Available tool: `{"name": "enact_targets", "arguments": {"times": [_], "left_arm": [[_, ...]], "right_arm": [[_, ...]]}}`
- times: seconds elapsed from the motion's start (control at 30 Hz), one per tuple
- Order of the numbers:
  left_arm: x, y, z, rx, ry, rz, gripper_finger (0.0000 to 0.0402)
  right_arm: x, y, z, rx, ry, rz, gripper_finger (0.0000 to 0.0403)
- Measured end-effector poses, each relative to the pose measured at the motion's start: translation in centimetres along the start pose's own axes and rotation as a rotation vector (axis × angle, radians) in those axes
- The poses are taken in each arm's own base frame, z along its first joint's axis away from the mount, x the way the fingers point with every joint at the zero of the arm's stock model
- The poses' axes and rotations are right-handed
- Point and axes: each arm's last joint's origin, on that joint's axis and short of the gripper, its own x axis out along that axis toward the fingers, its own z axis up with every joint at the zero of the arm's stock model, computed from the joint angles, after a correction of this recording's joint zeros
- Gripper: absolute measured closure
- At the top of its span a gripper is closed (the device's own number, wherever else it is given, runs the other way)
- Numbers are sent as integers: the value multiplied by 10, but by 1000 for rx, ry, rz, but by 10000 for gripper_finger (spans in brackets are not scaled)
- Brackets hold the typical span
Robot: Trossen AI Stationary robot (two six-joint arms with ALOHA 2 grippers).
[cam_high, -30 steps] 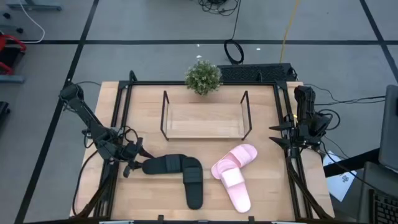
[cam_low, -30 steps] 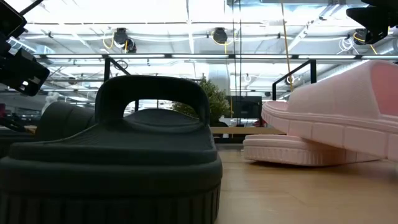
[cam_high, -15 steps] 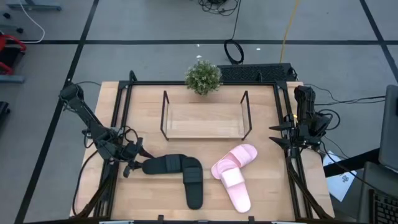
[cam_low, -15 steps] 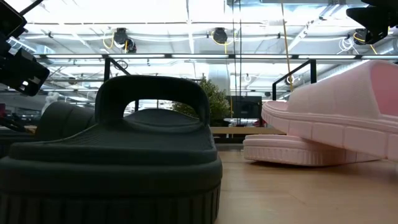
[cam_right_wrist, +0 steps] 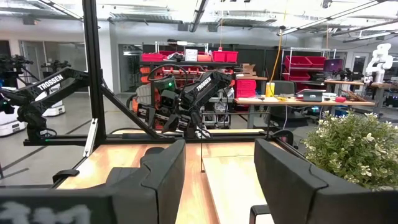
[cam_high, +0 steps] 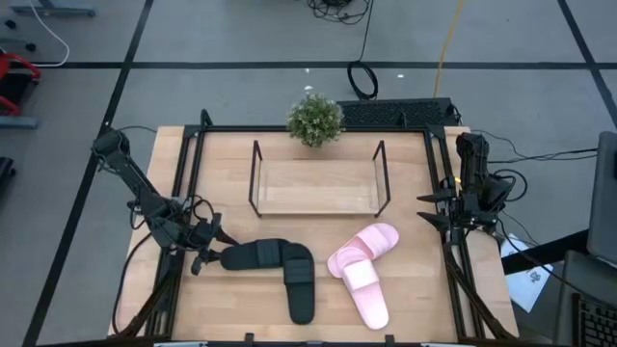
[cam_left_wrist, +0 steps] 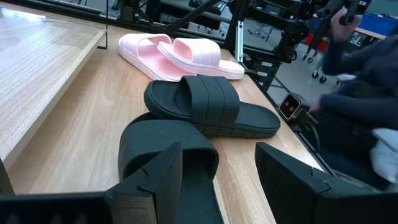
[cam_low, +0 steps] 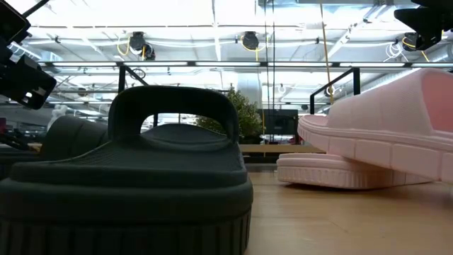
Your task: Pick and place slides into the shelf
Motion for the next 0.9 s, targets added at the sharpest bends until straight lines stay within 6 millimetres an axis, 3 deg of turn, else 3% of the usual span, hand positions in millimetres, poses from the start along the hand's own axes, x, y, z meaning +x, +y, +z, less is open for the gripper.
{"name": "enact_targets", "arguments": {"times": [0.47, 0.73, 0.9], "left_arm": [[0, 0, 0, 0, 0, 0, 204], [0, 0, 0, 0, 0, 0, 204], [0, 0, 0, 0, 0, 0, 204]], "right_arm": [[0, 0, 0, 6, 0, 0, 220], [0, 0, 0, 261, 0, 0, 220], [0, 0, 0, 317, 0, 0, 220]]}}
